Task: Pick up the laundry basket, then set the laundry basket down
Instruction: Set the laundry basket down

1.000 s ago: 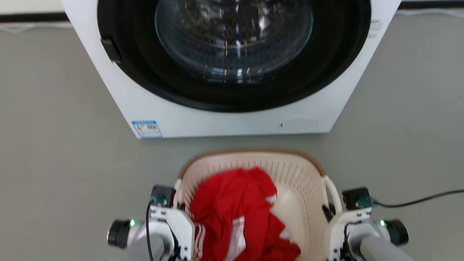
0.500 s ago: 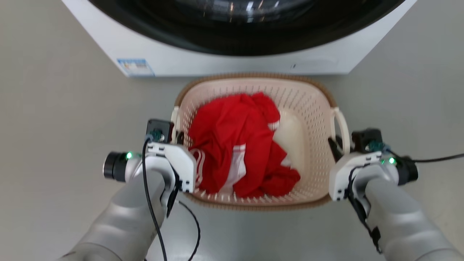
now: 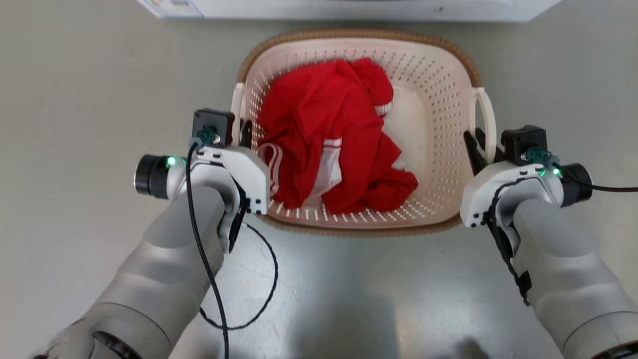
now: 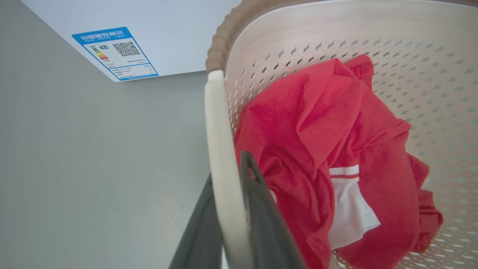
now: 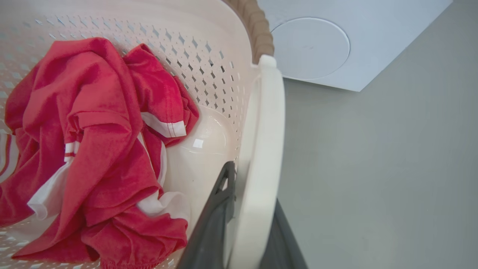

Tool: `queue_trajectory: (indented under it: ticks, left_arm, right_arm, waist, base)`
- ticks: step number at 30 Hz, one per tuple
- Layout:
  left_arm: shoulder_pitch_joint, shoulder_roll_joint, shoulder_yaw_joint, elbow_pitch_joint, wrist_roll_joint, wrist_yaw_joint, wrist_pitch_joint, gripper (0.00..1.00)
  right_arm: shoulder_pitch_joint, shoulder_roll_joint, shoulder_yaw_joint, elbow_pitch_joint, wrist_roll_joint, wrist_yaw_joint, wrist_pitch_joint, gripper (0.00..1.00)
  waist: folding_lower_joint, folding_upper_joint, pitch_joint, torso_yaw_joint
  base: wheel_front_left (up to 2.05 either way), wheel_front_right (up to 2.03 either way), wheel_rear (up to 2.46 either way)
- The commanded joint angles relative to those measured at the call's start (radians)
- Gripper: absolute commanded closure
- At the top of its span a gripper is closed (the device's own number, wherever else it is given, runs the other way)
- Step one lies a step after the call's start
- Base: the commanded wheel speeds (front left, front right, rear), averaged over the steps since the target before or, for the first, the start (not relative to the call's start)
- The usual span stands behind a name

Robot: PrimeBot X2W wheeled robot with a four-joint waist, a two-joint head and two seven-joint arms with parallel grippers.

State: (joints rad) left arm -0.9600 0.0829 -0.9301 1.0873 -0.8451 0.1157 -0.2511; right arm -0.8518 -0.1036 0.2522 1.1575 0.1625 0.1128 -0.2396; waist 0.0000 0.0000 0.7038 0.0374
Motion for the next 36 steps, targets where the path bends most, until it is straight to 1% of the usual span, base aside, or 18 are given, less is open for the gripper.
queue_trajectory:
  ticks: [1,8,19,28,36]
  left_arm:
    - [-0.041,-0.013,0.016,-0.041,0.027,-0.009,-0.011,1.00]
    - [-0.076,-0.009,0.105,-0.069,0.110,-0.014,-0.011,1.00]
    - [-0.101,-0.014,0.250,-0.139,0.226,-0.012,-0.011,1.00]
    - [-0.095,-0.025,0.331,-0.143,0.298,-0.033,-0.011,1.00]
    - [-0.097,-0.030,0.375,-0.137,0.342,-0.049,-0.011,1.00]
  right_arm:
    - [0.006,0.053,0.030,-0.036,-0.037,0.018,-0.021,1.00]
    - [-0.008,0.053,-0.065,-0.108,-0.121,0.018,-0.022,1.00]
    - [-0.057,0.053,-0.166,-0.175,-0.215,0.018,-0.022,1.00]
    - [-0.060,0.053,-0.206,-0.188,-0.252,0.018,-0.022,1.00]
    - [-0.067,0.053,-0.209,-0.186,-0.260,0.018,-0.022,1.00]
  waist:
    - [0.0000,0.0000,0.035,0.004]
    - [0.0000,0.0000,0.122,0.007]
    - [0.0000,0.0000,0.231,0.016]
    - [0.0000,0.0000,0.262,0.021]
    - [0.0000,0.0000,0.277,0.020]
  base:
    - [0.00,0.00,0.00]
    - [0.00,0.00,0.00]
    - [0.00,0.00,0.00]
    - [0.00,0.00,0.00]
    - [0.00,0.00,0.00]
